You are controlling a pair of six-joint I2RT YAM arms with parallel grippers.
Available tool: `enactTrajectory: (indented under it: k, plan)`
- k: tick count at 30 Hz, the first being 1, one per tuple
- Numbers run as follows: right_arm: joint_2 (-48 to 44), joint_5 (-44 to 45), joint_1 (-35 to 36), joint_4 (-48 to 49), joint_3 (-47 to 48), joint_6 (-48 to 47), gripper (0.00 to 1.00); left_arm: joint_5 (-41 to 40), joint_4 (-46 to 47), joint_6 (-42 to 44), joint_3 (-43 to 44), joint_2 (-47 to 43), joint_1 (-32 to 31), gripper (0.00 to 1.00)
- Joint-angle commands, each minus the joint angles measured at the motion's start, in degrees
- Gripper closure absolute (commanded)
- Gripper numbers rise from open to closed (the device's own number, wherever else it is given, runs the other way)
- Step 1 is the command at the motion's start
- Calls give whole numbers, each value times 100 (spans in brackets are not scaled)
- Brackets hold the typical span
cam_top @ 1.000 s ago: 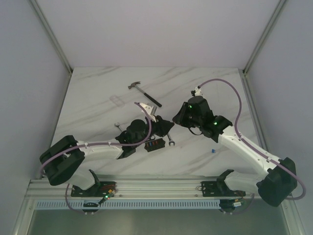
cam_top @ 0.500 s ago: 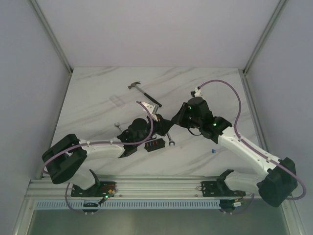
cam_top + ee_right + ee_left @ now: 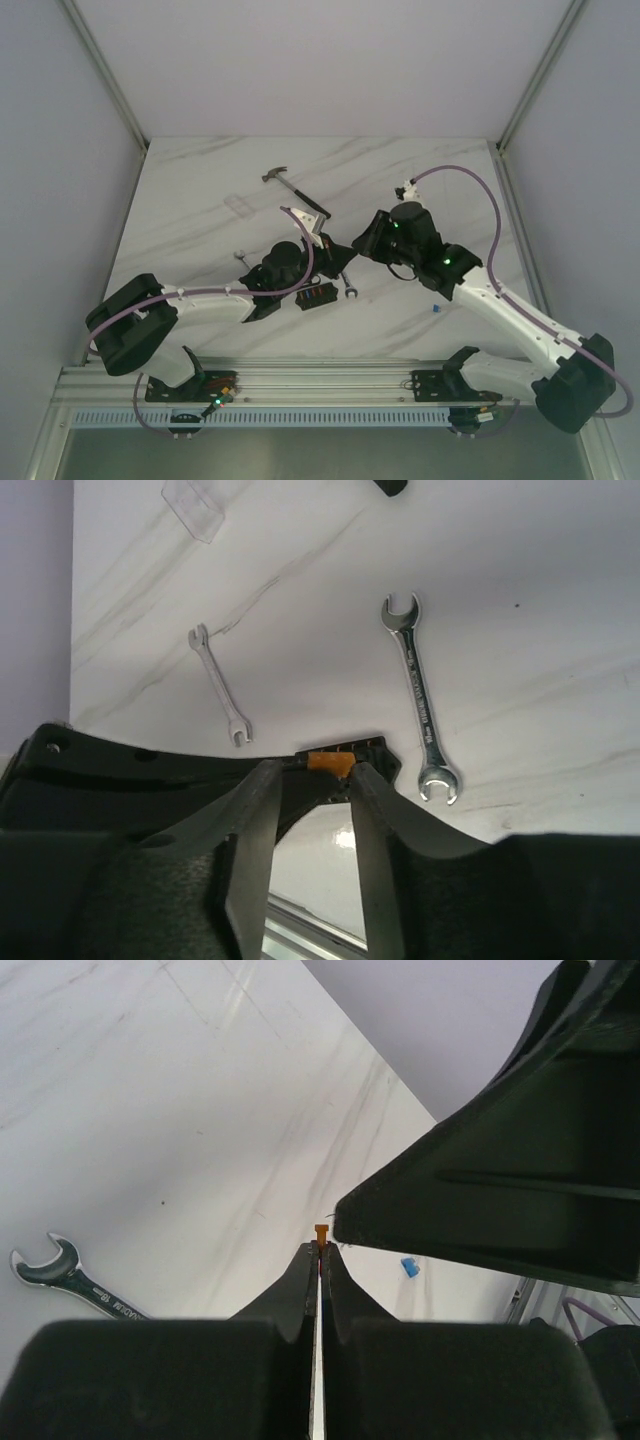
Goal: Snap on the fuse box
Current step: Pick up the fuse from the center of the board.
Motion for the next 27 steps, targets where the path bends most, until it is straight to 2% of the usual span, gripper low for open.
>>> enactTrajectory:
  k: [1, 6, 12, 17, 27]
  plan:
    - [-539, 420, 24, 125, -220, -324, 57, 148, 32, 172, 92, -105, 4, 100]
    - [-1289, 725, 28, 288, -575, -780, 48, 750, 213, 243, -16, -86, 278, 100]
    - [-1932, 812, 23, 430, -734, -1885, 27, 1591, -51, 463, 198, -168, 627, 100]
    - [-2279, 509, 21, 774, -993, -2446, 26, 2149, -27, 485, 259, -263, 878, 100]
    - [-2028, -594, 23, 883, -833, -2952, 26, 2923, 83, 862, 167, -439, 1146, 100]
